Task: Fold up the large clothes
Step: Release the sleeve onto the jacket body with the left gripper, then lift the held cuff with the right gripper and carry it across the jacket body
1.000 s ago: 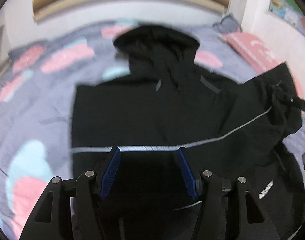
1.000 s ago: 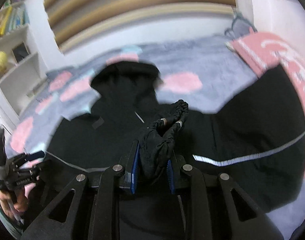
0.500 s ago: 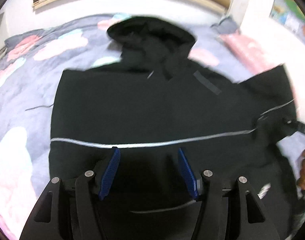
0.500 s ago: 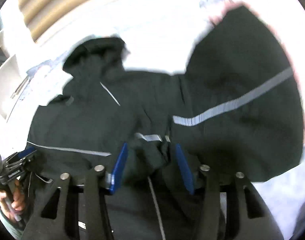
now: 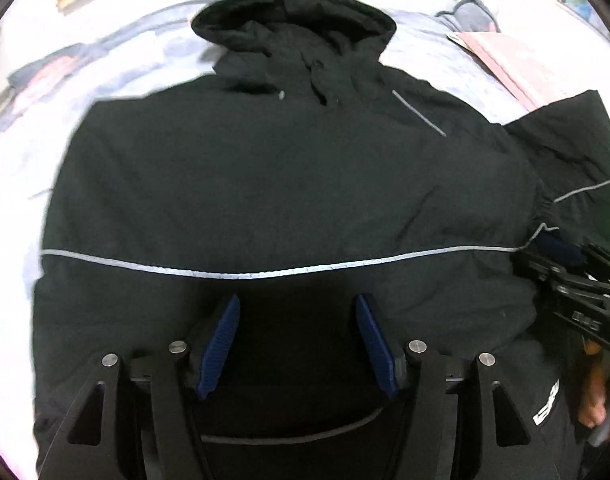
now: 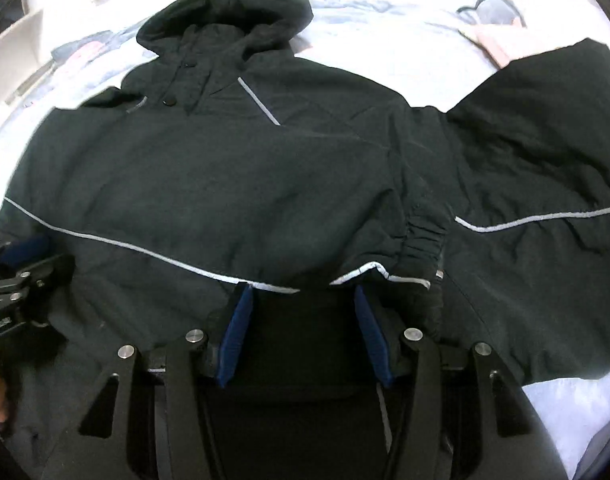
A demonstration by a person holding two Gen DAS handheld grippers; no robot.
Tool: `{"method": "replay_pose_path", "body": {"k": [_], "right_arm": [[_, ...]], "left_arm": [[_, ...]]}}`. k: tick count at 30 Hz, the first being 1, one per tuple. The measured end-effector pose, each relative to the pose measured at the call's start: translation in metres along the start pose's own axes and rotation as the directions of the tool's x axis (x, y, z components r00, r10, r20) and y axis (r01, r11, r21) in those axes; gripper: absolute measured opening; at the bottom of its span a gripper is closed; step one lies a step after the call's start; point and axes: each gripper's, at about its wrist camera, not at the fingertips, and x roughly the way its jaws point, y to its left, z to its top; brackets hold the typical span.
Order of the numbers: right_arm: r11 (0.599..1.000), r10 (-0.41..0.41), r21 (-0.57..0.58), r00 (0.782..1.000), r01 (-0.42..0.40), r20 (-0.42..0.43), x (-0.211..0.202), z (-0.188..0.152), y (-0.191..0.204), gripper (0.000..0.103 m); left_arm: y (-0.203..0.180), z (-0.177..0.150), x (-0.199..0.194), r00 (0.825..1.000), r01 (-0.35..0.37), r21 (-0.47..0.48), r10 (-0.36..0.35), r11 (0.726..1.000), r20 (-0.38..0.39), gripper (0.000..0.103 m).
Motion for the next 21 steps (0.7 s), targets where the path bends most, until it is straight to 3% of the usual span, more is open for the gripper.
{"method": "replay_pose_path", "body": {"k": [3, 5, 10, 13, 15, 19, 21], "right_arm": [[0.996, 0.092, 0.011, 0.994, -0.093, 0.061, -0.045, -0.01, -0.015, 0.057], [0.994, 0.105, 0.016, 0.989, -0.107, 0.107, -0.074, -0.013, -0.03, 0.057], [0.995, 0.057, 0.063, 0.973, -0.073, 0.225, -0.143, -0.02, -0.085, 0.057], [0.989, -0.004, 0.143, 0.959, -0.038, 0.284, -0.172, -0.024, -0.136, 0.07], [0.979, -0.056, 0.203, 0.95, -0.007, 0.306, -0.185, -0.028, -0.173, 0.077], [0.938, -0.122, 0.347, 0.951, 0.017, 0.285, -0.187, -0.028, -0.249, 0.077], [0.916, -0.137, 0.4, 0.951, 0.014, 0.279, -0.18, -0.027, -0.282, 0.077]], "left_arm": [[-0.024, 0.002, -0.022, 0.996, 0.077, 0.017, -0.078, 0.997, 0.047, 0.062], [-0.05, 0.007, -0.036, 0.99, 0.106, 0.051, -0.11, 0.993, 0.083, 0.062], [-0.129, 0.019, -0.067, 0.969, 0.168, 0.153, -0.191, 0.974, 0.156, 0.062], [-0.169, 0.029, -0.068, 0.957, 0.195, 0.183, -0.228, 0.963, 0.18, 0.062], [-0.196, 0.035, -0.058, 0.952, 0.223, 0.179, -0.253, 0.958, 0.17, 0.062], [-0.218, 0.048, -0.02, 0.95, 0.276, 0.121, -0.29, 0.953, 0.118, 0.062], [-0.22, 0.049, 0.011, 0.957, 0.282, 0.078, -0.286, 0.956, 0.048, 0.062]]}}
